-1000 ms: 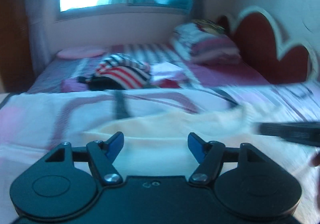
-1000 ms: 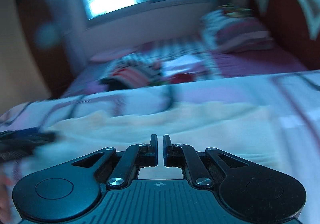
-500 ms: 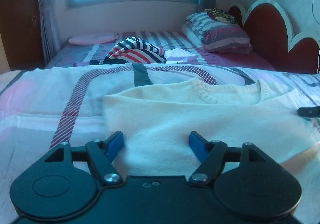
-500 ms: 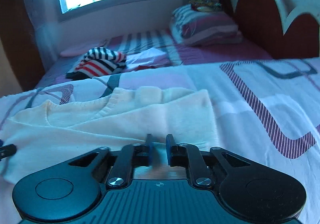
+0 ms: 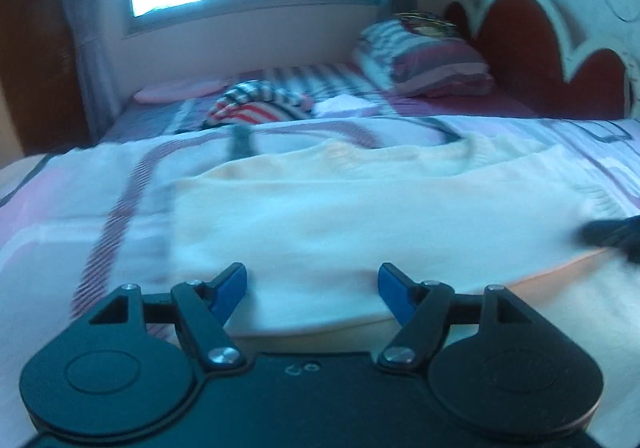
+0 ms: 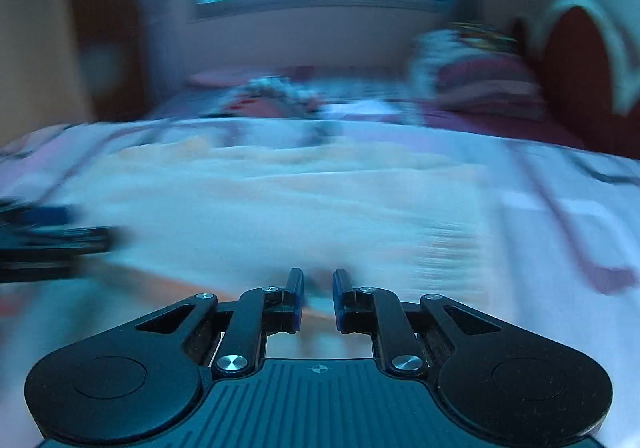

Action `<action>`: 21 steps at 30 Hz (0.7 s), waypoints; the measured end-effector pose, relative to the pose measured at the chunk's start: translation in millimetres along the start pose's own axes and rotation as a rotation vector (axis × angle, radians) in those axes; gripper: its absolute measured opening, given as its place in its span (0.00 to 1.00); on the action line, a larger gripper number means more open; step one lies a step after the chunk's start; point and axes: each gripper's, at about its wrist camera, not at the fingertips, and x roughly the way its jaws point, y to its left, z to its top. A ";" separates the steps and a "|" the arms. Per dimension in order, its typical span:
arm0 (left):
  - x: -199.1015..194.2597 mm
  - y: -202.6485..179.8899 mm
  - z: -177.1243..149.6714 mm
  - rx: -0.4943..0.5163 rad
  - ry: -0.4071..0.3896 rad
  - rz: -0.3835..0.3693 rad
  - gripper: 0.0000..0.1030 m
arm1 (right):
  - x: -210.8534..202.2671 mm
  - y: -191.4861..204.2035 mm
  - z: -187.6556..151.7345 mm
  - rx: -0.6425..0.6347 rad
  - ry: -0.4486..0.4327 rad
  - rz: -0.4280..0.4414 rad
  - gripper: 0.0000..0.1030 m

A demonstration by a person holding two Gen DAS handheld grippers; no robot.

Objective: Fold small clothes
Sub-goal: 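Move both open tools back over the folded sweater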

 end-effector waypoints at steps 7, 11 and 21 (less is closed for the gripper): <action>1.3 9.5 0.2 -0.058 0.018 0.007 0.71 | 1.2 -50.1 11.3 0.082 0.021 -0.070 0.13; -10.4 5.2 2.3 -0.074 0.003 0.028 0.69 | -11.4 -46.3 17.7 0.088 -0.018 -0.021 0.13; -2.0 -22.3 4.5 -0.051 0.041 0.094 0.72 | -0.3 -21.3 16.1 0.015 0.005 0.080 0.13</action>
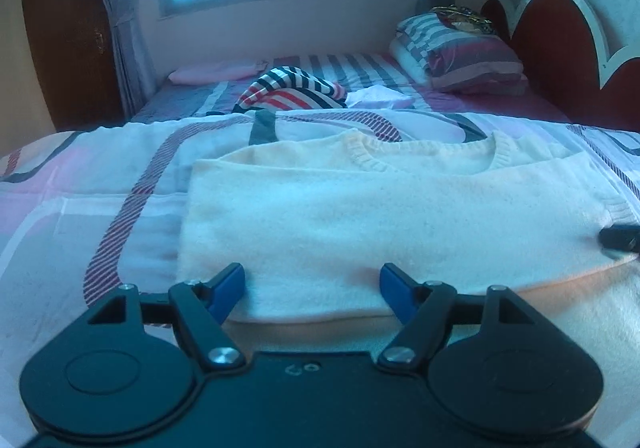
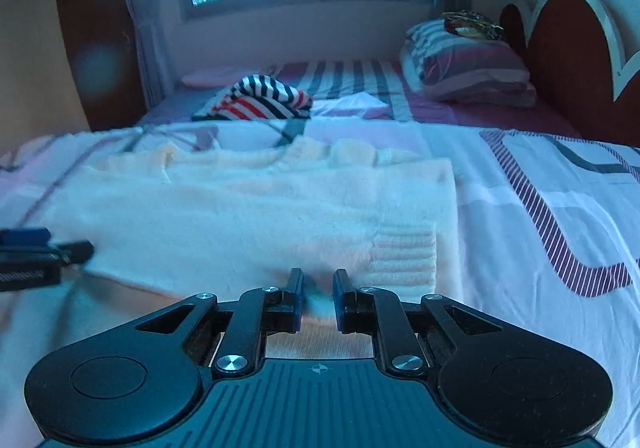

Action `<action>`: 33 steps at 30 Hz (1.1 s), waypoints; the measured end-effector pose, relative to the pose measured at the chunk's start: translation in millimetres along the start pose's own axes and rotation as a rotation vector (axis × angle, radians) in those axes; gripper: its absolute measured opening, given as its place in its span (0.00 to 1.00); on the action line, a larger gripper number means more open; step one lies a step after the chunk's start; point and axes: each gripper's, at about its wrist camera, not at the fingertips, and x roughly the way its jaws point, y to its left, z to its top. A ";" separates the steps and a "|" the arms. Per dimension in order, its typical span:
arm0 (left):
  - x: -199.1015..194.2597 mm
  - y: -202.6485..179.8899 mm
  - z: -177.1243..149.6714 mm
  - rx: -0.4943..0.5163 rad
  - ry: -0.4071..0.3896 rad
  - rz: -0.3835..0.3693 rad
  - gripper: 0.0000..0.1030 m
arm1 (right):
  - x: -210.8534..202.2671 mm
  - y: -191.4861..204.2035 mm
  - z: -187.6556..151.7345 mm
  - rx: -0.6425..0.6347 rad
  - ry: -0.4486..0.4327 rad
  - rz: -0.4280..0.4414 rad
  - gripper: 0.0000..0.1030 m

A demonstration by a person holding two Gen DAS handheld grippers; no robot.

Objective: Fold small clothes

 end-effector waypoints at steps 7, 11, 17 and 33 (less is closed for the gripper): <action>2.2 -4.2 -3.6 0.000 -0.010 0.024 0.73 | 5.3 -19.0 -4.9 -0.040 0.012 0.019 0.13; 4.2 -3.0 -3.0 -0.009 -0.005 0.035 0.78 | 2.5 -22.2 -10.7 -0.047 -0.003 0.042 0.13; 5.4 -5.0 -0.5 -0.002 0.013 0.049 0.80 | 2.3 -25.9 -13.9 -0.061 -0.007 0.066 0.13; -106.9 32.8 -84.1 0.099 0.080 0.064 0.77 | -117.9 -64.3 -66.5 0.017 0.039 0.027 0.77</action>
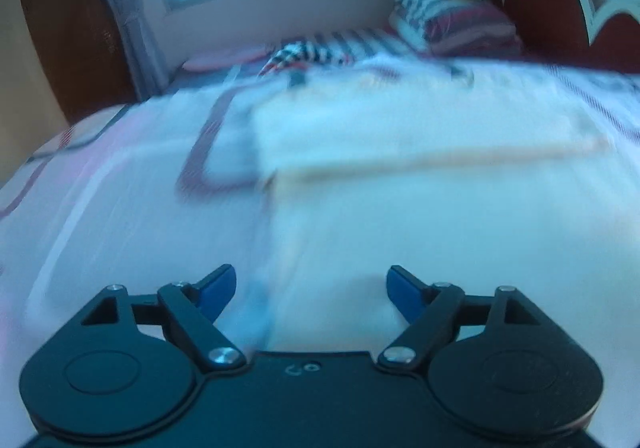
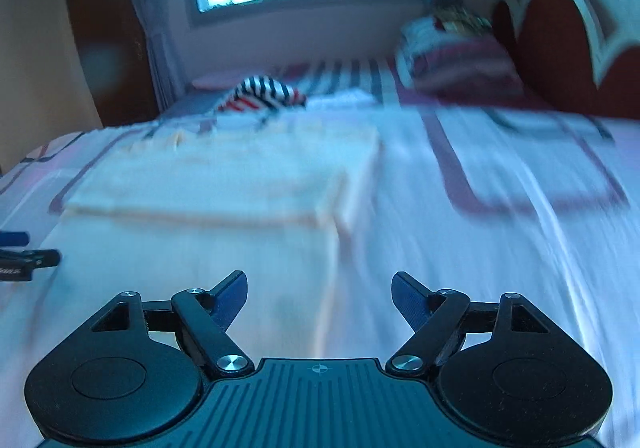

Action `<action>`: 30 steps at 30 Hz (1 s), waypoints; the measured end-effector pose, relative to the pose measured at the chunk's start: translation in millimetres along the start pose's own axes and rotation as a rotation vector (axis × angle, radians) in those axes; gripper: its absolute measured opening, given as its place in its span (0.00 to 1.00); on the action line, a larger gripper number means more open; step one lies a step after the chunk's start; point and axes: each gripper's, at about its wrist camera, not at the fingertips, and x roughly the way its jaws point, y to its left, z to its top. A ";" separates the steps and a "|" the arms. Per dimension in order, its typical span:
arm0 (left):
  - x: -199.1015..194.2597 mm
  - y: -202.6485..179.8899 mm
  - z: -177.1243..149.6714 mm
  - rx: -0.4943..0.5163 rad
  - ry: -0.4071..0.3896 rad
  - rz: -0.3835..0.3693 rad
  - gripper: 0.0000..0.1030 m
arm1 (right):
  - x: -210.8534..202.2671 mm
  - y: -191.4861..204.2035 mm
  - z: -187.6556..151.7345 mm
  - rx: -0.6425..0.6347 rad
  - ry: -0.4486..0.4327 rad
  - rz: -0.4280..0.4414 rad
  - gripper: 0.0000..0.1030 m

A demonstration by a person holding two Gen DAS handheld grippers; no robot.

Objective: Fold small clothes

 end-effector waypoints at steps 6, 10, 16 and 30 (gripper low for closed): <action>-67.1 43.4 -77.7 -0.110 0.066 -0.075 0.76 | -85.3 -6.2 -74.0 0.108 0.093 0.018 0.61; -93.3 62.0 -110.0 -0.231 0.094 -0.207 0.75 | -120.0 -7.8 -113.0 0.274 0.155 0.081 0.56; -114.7 68.5 -137.8 -0.338 0.115 -0.393 0.70 | -151.0 4.2 -141.4 0.412 0.183 0.175 0.56; -92.0 72.2 -142.9 -0.501 0.185 -0.635 0.44 | -147.1 -7.2 -146.8 0.608 0.169 0.323 0.36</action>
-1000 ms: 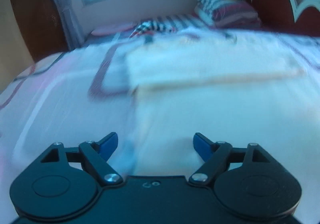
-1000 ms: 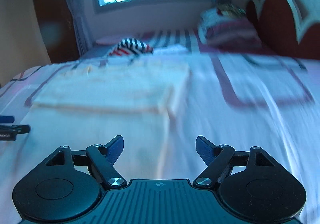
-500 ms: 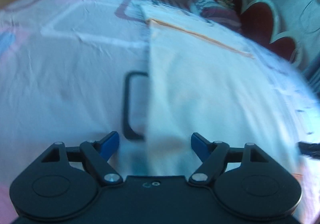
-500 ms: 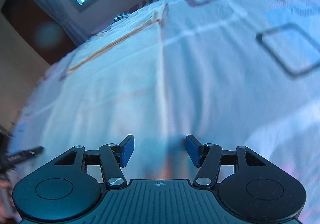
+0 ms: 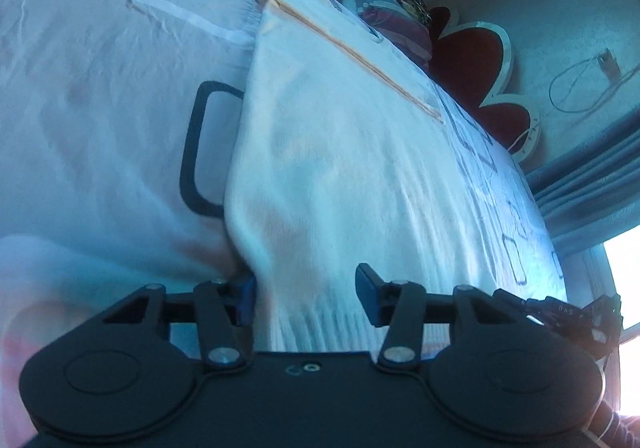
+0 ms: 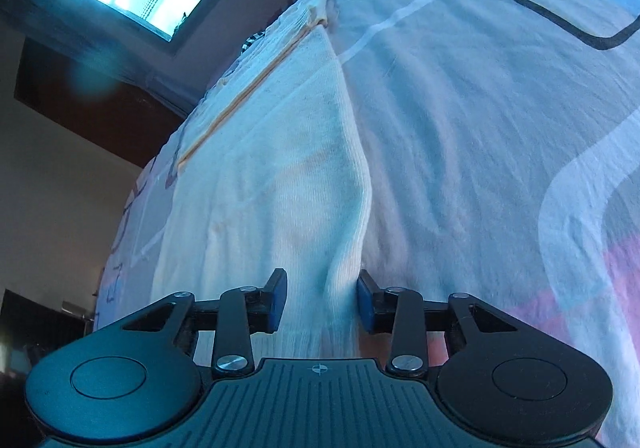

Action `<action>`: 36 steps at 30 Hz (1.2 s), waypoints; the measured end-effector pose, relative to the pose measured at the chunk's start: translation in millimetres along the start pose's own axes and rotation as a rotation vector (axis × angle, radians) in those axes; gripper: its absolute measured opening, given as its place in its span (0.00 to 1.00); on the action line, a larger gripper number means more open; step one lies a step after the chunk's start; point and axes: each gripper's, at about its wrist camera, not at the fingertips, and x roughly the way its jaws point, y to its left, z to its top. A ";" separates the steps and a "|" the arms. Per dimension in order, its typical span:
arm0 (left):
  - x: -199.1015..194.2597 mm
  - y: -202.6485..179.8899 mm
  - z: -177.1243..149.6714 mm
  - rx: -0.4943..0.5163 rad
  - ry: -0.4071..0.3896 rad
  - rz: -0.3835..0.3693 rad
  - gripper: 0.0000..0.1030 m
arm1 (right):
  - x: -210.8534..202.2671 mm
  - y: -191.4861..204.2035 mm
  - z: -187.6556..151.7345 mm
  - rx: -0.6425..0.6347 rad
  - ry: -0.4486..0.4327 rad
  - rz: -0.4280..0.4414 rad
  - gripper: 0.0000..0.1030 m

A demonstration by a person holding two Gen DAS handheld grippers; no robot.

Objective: Fold small clothes

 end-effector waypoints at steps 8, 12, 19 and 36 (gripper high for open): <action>7.8 2.1 9.9 0.004 -0.017 -0.003 0.42 | 5.4 -11.4 23.4 -0.022 -0.019 0.018 0.36; 13.9 4.9 19.5 -0.014 -0.025 0.000 0.42 | 16.3 -20.0 32.8 0.010 -0.028 0.046 0.36; 6.9 2.9 3.0 0.034 -0.017 -0.004 0.39 | 8.2 -21.2 5.1 -0.006 0.059 0.137 0.26; -11.3 12.6 -19.6 0.065 -0.071 0.111 0.02 | -19.8 12.6 -6.8 -0.184 -0.001 0.069 0.03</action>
